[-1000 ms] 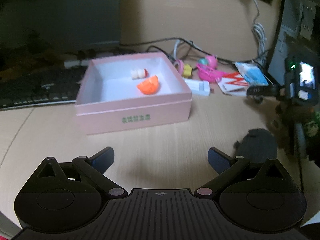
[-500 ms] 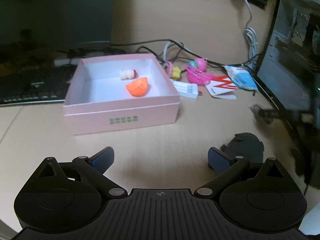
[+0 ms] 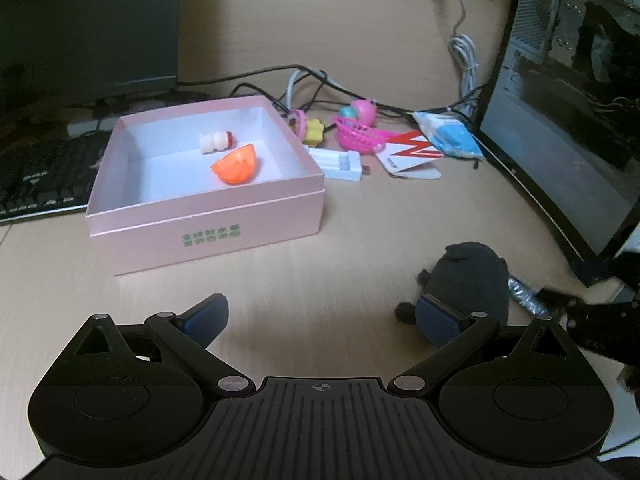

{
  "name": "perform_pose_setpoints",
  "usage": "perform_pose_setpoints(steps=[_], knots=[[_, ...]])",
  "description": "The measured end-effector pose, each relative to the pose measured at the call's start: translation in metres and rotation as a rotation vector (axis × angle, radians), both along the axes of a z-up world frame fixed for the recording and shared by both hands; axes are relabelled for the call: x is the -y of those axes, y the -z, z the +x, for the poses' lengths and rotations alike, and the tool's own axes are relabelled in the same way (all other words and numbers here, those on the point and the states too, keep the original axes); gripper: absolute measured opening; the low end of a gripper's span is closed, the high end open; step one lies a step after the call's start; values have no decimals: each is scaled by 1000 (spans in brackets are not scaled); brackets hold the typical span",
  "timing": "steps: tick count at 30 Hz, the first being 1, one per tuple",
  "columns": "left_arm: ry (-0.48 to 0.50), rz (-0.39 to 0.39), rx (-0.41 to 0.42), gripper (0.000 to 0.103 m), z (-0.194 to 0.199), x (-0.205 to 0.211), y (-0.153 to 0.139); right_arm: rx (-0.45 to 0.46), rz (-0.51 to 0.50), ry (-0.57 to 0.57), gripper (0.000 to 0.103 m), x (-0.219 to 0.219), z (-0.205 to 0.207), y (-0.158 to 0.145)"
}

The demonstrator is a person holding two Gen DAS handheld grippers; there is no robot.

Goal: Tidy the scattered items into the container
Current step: 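Grasp the plastic-wrapped black cylinder with the right tool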

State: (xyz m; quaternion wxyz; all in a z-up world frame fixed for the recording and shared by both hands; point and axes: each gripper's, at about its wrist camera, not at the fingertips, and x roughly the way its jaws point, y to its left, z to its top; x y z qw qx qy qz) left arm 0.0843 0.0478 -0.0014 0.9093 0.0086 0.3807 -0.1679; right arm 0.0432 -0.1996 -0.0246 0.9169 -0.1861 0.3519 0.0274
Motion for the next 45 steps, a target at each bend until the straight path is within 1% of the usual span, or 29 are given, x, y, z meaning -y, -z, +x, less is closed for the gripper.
perform_pose_setpoints(steps=[1,2,3,4,5,6,8,10,12,13,14,16,18,20,24,26,28,29,30,31,33,35,38,40,42,44,45], knots=[[4,-1,-2,102,0,0,0,33,-78,37,52,-2,-2,2],[10,-1,-5,102,0,1,1,57,-129,75,52,-1,-2,3],[16,-1,-10,102,1,2,1,72,-132,109,54,2,-3,1],[20,0,-14,102,1,2,2,75,-97,134,56,6,-3,-3],[22,0,-18,102,2,3,3,74,-45,152,65,10,-5,-7],[25,-1,-22,102,2,4,3,71,9,168,77,13,-6,-11],[29,0,-25,102,3,5,4,53,104,211,90,16,-7,-13],[31,7,-23,102,3,5,4,13,217,272,90,19,-4,-10],[30,15,-22,102,3,5,4,-10,289,335,90,21,-1,-5],[29,18,-22,102,3,5,4,-15,308,364,90,22,-1,-1],[26,21,-23,102,3,4,4,-17,324,383,90,21,0,1],[16,27,-26,102,4,2,4,1,342,386,90,20,-2,5],[2,29,-32,102,4,-1,5,22,305,375,91,15,4,4],[-13,31,-33,102,3,-5,5,30,289,408,91,14,16,8],[-42,32,-32,103,0,-12,4,7,380,538,94,23,37,18],[-53,38,-36,103,-2,-15,4,10,404,545,95,23,45,21],[-66,43,-39,103,-3,-18,4,30,389,535,95,20,52,22],[-74,46,-39,103,-4,-20,4,39,372,528,94,18,55,23],[-82,47,-39,103,-5,-22,4,43,353,520,86,17,57,24],[-91,47,-40,103,-6,-24,4,46,334,504,85,15,58,24],[-114,44,-45,103,-8,-29,4,63,307,470,78,12,58,22],[-135,41,-52,103,-9,-34,5,67,295,426,77,9,57,17],[-162,36,-58,103,-12,-41,5,98,315,354,77,4,51,1],[-174,36,-61,103,-14,-45,6,145,320,277,77,-7,46,-16],[-184,46,-61,103,-17,-49,6,172,370,167,77,-20,42,-36],[-195,64,-62,103,-21,-54,8,176,404,38,77,-39,39,-51],[-201,69,-65,103,-23,-57,9,165,416,-36,77,-51,37,-56]])
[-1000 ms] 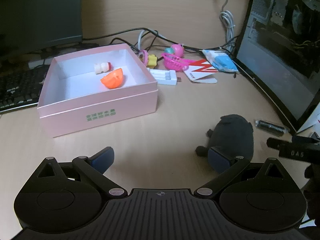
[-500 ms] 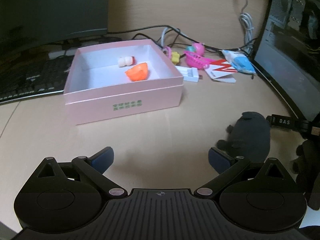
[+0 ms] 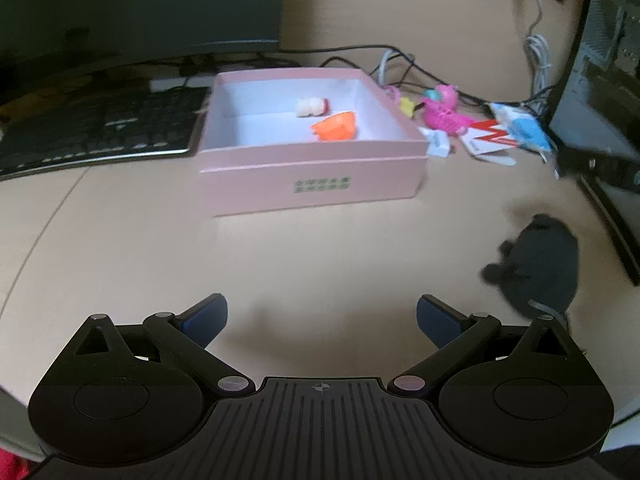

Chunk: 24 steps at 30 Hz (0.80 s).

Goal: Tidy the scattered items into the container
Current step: 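Set the black cylinder down in front of the left tool with the right tool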

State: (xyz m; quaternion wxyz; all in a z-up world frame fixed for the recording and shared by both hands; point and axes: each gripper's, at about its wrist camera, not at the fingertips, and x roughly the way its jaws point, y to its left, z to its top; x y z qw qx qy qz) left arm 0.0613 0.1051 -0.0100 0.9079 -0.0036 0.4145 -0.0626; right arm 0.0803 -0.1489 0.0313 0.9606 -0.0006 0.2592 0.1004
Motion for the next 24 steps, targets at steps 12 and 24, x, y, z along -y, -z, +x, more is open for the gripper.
perform_pose_setpoints(steps=[12,24], knots=[[-180,1,-33,103,-23,-52,3,-237,-22,-554,78,-108,-8,41],[-71,-19,-27,103,-19,-41,4,-115,-54,-455,95,-79,-27,16]])
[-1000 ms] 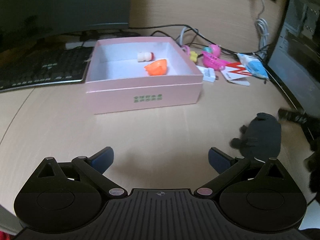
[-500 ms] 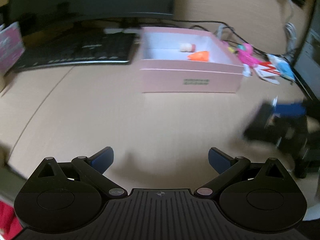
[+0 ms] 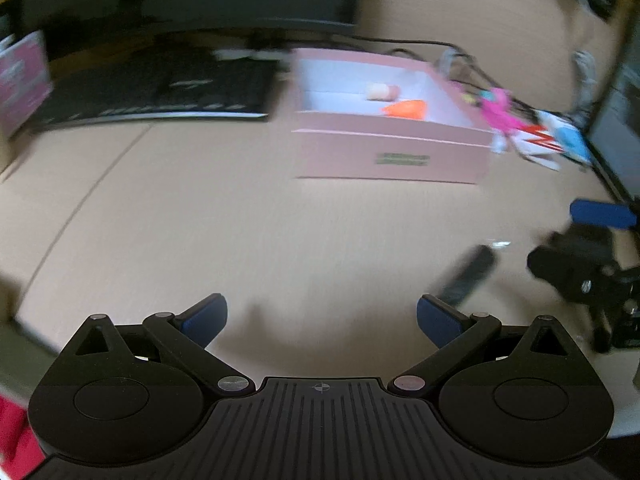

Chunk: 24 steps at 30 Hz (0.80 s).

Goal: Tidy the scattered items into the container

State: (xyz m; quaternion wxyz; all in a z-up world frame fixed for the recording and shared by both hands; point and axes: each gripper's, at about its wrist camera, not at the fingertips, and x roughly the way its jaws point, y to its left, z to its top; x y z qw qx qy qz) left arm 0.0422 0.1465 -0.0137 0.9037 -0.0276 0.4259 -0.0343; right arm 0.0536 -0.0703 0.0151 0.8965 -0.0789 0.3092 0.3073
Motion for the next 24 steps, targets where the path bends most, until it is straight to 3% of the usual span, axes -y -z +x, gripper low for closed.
perform_pose_setpoints(steps=[4,9,13,18,24], knots=[[121,47,5,103,4,32,2,35,-11,102,97,32,-6,-9],[169,128,-22,103,15,68,12,82,-61,183,98,57,-5,-4],[178,188,-31,103,22,89,20,113,-103,179,98,69,-7,4],[164,268,-51,103,31,108,30,100,-84,173,99,84,-5,9],[107,308,-67,103,37,107,31,76,-72,167,99,95,4,18]])
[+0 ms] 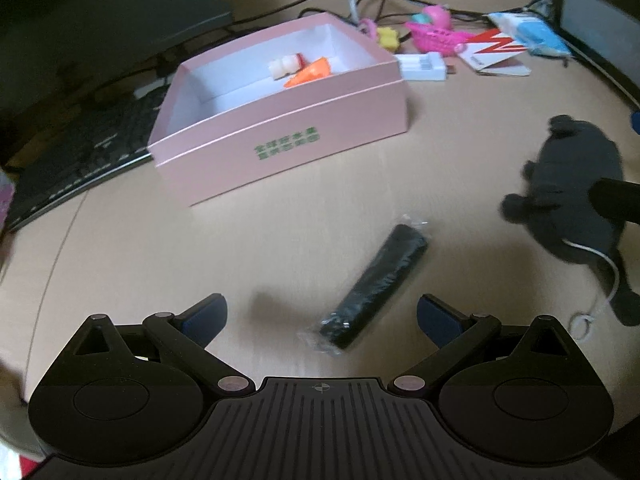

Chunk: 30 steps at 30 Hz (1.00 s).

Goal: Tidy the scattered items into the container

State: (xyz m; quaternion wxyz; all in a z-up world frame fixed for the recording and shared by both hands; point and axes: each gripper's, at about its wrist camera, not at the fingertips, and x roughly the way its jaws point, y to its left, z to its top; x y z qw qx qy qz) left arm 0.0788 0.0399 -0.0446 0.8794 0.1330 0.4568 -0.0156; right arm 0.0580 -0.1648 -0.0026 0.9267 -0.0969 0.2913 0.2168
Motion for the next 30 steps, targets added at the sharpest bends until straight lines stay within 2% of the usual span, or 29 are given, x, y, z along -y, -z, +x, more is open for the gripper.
perform_pose_setpoints(steps=[11,20,26,30], knots=[[-82,47,2,103,2,-13,-2,-8,9,-60,101,-10,6,5],[-244,88,14,103,1,-50,-6,-12,-5,-46,103,-13,2,5],[-310,39,22,103,-6,-72,-15,-7,-16,-42,103,-18,0,5],[-307,-36,33,103,-12,-78,-20,-14,-37,-47,103,-25,4,10]])
